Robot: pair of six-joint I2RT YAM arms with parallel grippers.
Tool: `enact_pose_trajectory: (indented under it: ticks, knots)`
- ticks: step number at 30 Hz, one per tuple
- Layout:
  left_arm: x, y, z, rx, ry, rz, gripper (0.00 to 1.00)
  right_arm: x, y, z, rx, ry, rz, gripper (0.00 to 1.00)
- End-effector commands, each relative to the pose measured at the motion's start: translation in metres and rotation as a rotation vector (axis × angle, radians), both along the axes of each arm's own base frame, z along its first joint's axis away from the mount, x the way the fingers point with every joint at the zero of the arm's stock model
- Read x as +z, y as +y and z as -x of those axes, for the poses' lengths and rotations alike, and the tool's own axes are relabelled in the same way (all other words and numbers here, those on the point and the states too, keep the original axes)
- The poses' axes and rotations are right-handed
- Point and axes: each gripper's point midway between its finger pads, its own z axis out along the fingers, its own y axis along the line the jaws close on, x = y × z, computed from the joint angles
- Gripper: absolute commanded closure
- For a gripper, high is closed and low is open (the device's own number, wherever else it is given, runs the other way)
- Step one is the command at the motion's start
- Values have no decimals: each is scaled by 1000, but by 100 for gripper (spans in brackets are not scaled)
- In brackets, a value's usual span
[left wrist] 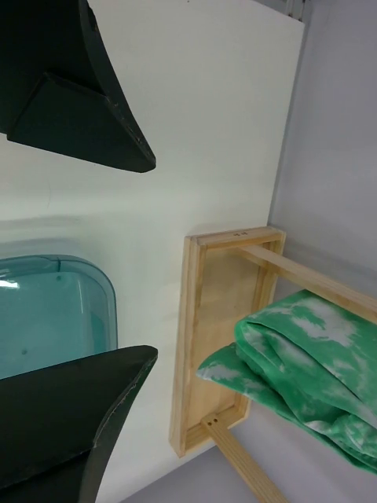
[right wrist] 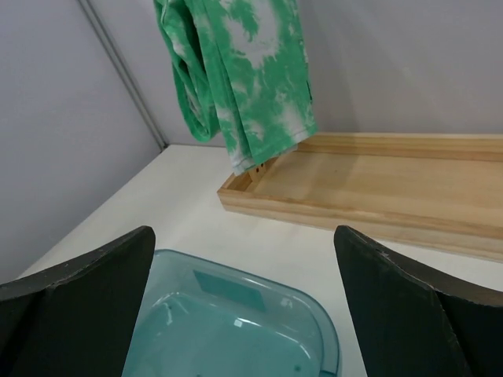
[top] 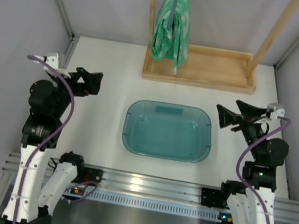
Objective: Remove the trousers from the hanger
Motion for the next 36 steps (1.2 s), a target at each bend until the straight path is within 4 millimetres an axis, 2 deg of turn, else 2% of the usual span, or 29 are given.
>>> enact_pose_trajectory:
  ticks: [1, 5, 9, 13, 14, 16, 17, 19, 20, 21, 22, 23, 24, 25, 26, 27, 28, 29, 30, 31, 33, 34, 36]
  knots:
    - [7, -4, -1, -23, -15, 13, 2, 23, 6, 6, 37, -67, -1, 1]
    - [3, -5, -2, -24, -5, 17, 2, 15, 2, -5, 14, -48, -20, 1]
    - [0, -8, -3, -48, 2, 6, 1, 14, 11, -10, 69, -22, 9, 1]
    - [14, -18, -5, -98, -8, 30, 1, 13, 8, -19, 52, -27, 12, 1]
    - [17, -20, -5, -111, -6, 45, 2, 14, 17, -17, 82, -33, 11, 1]
    - [18, -22, -15, -115, 18, 62, 2, 18, 21, -19, 88, -59, 44, 1]
    - [23, -22, -17, -112, 14, 67, 2, 13, 28, -20, 104, -47, 64, 1]
    - [20, -24, -25, -119, 35, 75, 2, 14, 28, -28, 66, -66, 110, 1]
    - [21, -26, -27, -122, 37, 85, 2, 13, 36, -29, 77, -70, 122, 1]
    - [25, -30, -31, -130, 32, 86, 2, 19, 33, -34, 36, -93, 149, 0]
    - [30, -33, -33, -130, 19, 84, 2, 12, 39, -44, 33, -70, 173, 1]
    - [38, -36, -36, -131, -6, 74, 2, 11, 53, -45, 59, -65, 191, 1]
    - [45, -46, -43, -121, -19, 60, 2, 22, 53, -52, 23, -97, 231, 1]
    - [48, -54, -48, -120, -25, 42, 2, 11, 72, -58, 59, -67, 265, 1]
    - [53, -62, -54, -107, -48, -9, 2, 11, 78, -64, 58, -65, 288, 1]
    - [45, -96, -60, -173, -24, -40, 2, 23, 79, -71, 28, -84, 298, 1]
    - [56, -102, -66, -158, -45, -46, 2, 15, 87, -80, 33, -57, 307, 1]
    - [63, -115, -70, -189, -65, -41, 1, 17, 87, -86, 18, -51, 308, 1]
    - [55, -127, -84, -207, -42, -52, 2, 27, 84, -94, -22, -59, 298, 1]
    - [71, -134, -87, -229, -75, -43, 2, 23, 85, -103, -34, -59, 329, 1]
    - [74, -144, -102, -246, -75, -56, 2, 38, 88, -110, -42, -98, 328, 1]
    - [94, -145, -102, -247, -115, -51, 2, 38, 91, -116, -39, -99, 332, 1]
    - [105, -149, -109, -251, -139, -73, 2, 54, 96, -120, -31, -149, 323, 1]
